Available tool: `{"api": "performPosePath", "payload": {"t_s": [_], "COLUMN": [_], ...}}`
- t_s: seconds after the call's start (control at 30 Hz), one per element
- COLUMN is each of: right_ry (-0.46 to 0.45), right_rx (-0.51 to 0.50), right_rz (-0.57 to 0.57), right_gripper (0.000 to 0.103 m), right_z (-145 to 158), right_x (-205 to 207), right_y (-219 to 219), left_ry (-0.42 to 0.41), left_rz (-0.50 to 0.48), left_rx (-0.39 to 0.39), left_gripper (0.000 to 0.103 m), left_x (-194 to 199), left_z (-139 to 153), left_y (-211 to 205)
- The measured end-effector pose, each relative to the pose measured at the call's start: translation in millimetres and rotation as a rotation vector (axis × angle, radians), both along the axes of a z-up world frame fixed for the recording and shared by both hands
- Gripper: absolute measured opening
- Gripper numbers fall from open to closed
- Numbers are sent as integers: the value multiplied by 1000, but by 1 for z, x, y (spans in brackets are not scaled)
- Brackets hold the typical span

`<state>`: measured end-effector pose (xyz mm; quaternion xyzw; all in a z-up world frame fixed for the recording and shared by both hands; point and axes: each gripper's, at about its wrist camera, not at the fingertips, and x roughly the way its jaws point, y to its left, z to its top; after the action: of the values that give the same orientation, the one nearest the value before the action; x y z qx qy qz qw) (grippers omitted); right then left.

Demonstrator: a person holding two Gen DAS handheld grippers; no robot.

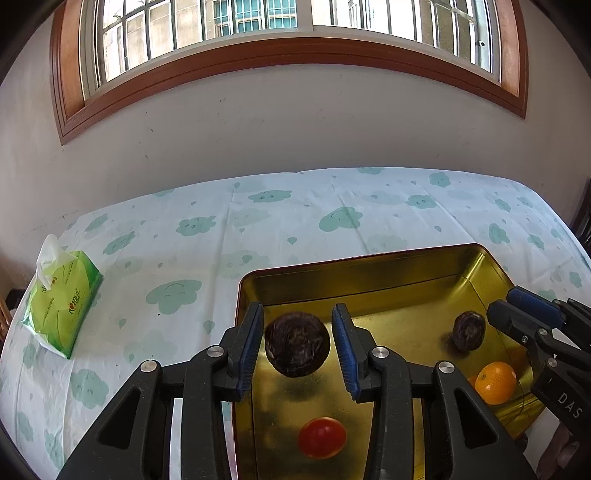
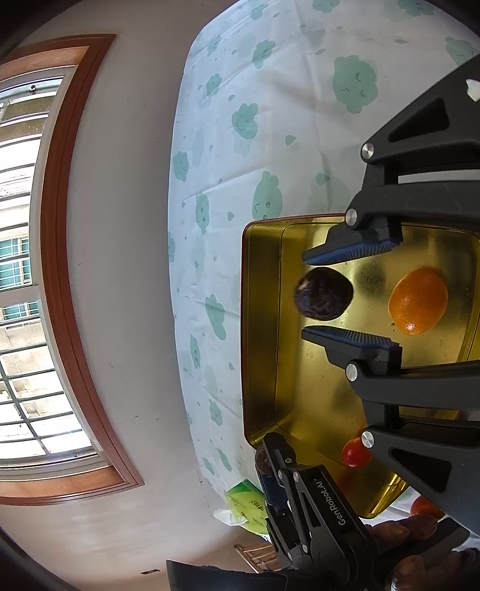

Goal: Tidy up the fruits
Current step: 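Open both tools to release the dark fruits into the tin, then grasp a tangerine with the left tool while the right tool grasps a brown kiwi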

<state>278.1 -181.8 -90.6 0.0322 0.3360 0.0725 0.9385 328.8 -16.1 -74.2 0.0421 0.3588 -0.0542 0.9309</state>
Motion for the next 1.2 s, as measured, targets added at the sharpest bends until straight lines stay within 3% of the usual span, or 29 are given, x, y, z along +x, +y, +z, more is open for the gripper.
{"api": "performPosePath", "payload": {"t_s": [0.1, 0.3, 0.53, 0.8, 1.0, 1.1, 1.2], "right_ry": [-10, -22, -70, -117, -33, 28, 59], "right_rx": [-2, 12, 49, 61, 39, 52, 48], "right_rz": [-1, -8, 15, 1, 15, 34, 58], "right_gripper": [32, 32, 33, 37, 42, 42, 42], "right_z": [2, 7, 26, 44, 18, -1, -14], "right_x": [0, -4, -25, -86, -132, -148, -154], "right_y": [0, -3, -4, -26, -34, -34, -28], "left_ry": [-26, -55, -62, -115, -136, -122, -89], "left_rz": [6, 17, 30, 32, 25, 31, 49], "left_rx": [12, 35, 45, 47, 15, 27, -11], "left_gripper": [58, 69, 71, 72, 72, 72, 72], "left_x": [-3, -8, -14, -44, -95, -124, -150], "left_z": [2, 5, 10, 37, 47, 37, 22], "left_y": [0, -2, -1, 8, 21, 29, 46]}}
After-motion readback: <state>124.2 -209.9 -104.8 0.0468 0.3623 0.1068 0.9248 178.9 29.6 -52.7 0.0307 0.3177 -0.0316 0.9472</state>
